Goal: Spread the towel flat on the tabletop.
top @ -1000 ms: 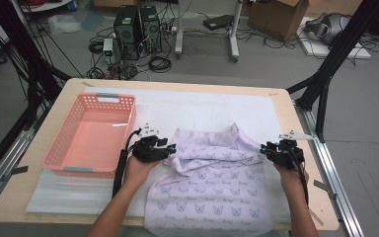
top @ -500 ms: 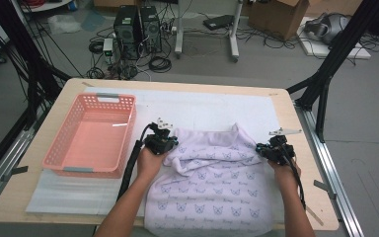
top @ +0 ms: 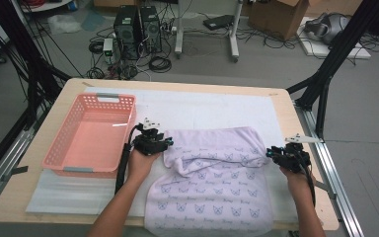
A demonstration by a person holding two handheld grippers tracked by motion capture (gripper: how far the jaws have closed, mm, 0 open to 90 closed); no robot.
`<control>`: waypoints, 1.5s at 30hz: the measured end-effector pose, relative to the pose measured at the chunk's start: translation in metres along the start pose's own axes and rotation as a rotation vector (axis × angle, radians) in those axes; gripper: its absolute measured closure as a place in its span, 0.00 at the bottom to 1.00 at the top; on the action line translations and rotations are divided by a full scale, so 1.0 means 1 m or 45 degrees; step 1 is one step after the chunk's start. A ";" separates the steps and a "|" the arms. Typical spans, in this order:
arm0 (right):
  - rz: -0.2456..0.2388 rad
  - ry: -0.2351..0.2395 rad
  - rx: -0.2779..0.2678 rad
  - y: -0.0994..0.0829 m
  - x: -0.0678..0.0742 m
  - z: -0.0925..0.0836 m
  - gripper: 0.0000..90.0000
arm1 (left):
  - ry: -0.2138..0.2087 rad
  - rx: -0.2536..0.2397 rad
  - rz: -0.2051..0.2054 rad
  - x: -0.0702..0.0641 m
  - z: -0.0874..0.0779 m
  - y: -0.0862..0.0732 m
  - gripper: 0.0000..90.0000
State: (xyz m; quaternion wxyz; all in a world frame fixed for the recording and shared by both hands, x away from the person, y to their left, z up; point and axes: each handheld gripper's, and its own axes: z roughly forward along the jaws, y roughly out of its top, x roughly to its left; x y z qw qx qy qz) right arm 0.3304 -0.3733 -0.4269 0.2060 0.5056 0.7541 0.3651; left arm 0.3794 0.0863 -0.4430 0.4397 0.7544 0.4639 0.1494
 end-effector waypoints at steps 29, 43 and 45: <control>-0.068 -0.150 0.108 0.026 0.003 0.042 0.99 | 0.066 0.034 0.054 -0.003 0.012 0.000 0.64; 0.012 0.013 0.099 0.019 0.004 0.044 0.62 | 0.189 -0.003 0.139 -0.008 0.025 0.013 0.98; -0.010 0.028 0.100 0.020 0.007 0.046 0.61 | 0.226 -0.043 0.134 -0.002 0.026 0.020 0.98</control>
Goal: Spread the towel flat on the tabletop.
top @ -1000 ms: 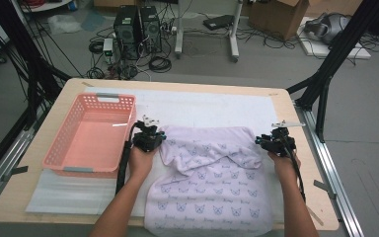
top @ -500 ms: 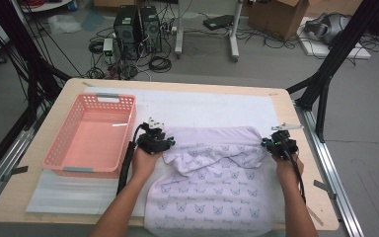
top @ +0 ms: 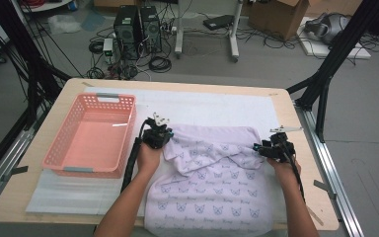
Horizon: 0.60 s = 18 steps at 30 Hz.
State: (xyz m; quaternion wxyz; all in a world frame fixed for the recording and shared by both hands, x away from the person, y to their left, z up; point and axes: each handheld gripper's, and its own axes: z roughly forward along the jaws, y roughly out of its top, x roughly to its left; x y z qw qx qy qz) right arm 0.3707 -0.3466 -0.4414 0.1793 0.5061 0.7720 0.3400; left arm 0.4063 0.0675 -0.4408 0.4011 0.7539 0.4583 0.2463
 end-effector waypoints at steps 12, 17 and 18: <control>-0.190 -0.076 -0.030 0.013 0.009 0.012 0.95 | -0.193 0.025 -0.189 0.009 0.000 0.000 0.61; -0.007 -0.333 -0.202 0.016 -0.010 0.004 0.94 | -0.263 0.046 -0.198 0.001 -0.009 -0.006 0.52; 0.026 -0.319 -0.211 0.016 -0.011 0.003 0.92 | -0.282 0.055 -0.196 -0.001 -0.010 -0.005 0.51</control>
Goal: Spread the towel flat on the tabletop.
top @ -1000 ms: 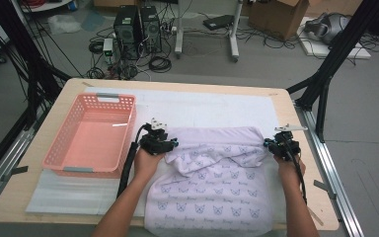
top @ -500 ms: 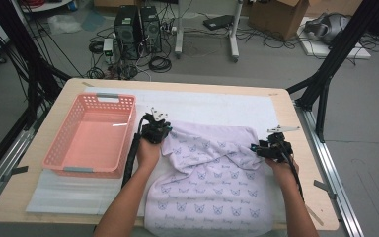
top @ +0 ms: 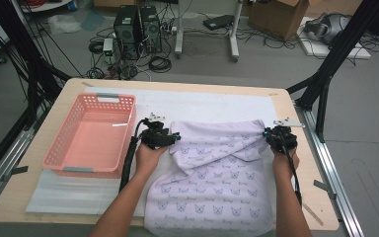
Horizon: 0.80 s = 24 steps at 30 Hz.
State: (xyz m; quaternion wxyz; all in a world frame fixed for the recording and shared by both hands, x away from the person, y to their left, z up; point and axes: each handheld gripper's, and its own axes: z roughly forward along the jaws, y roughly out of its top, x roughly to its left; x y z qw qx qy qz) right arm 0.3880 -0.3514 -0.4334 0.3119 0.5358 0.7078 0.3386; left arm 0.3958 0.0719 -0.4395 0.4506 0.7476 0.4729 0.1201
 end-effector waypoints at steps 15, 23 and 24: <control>-0.032 0.249 -0.042 0.004 0.008 -0.036 0.68 | 0.055 0.042 0.173 -0.030 0.004 -0.021 0.91; -0.048 0.365 -0.022 -0.002 0.014 -0.046 0.66 | 0.205 -0.121 -0.045 0.006 0.003 -0.011 0.93; -0.053 0.386 -0.019 -0.002 0.016 -0.047 0.65 | 0.194 -0.125 -0.041 0.006 0.002 -0.011 0.92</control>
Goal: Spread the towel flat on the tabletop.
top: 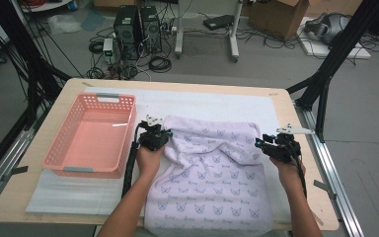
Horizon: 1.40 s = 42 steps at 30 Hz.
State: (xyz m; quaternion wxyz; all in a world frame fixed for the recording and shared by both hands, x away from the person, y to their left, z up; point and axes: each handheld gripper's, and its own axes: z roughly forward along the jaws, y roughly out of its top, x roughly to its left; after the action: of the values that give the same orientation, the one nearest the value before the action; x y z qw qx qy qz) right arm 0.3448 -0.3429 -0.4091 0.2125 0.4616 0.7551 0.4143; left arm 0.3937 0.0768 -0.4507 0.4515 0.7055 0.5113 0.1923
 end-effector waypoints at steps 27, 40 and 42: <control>0.059 -0.037 0.124 -0.014 -0.004 0.019 0.51 | -0.220 0.039 0.130 -0.010 -0.044 -0.010 0.52; -0.115 -0.042 0.169 -0.023 0.006 0.029 0.96 | -0.100 0.104 0.204 -0.021 -0.027 -0.019 0.94; -0.108 -0.103 0.136 -0.021 -0.001 0.033 0.96 | -0.035 0.067 0.180 -0.014 -0.024 -0.012 0.94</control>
State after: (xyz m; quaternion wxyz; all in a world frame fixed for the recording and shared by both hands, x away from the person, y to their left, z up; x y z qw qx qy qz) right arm 0.3571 -0.3341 -0.4453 0.2351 0.4564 0.7857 0.3451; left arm 0.3639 0.0754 -0.4453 0.4252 0.7539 0.4588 0.2007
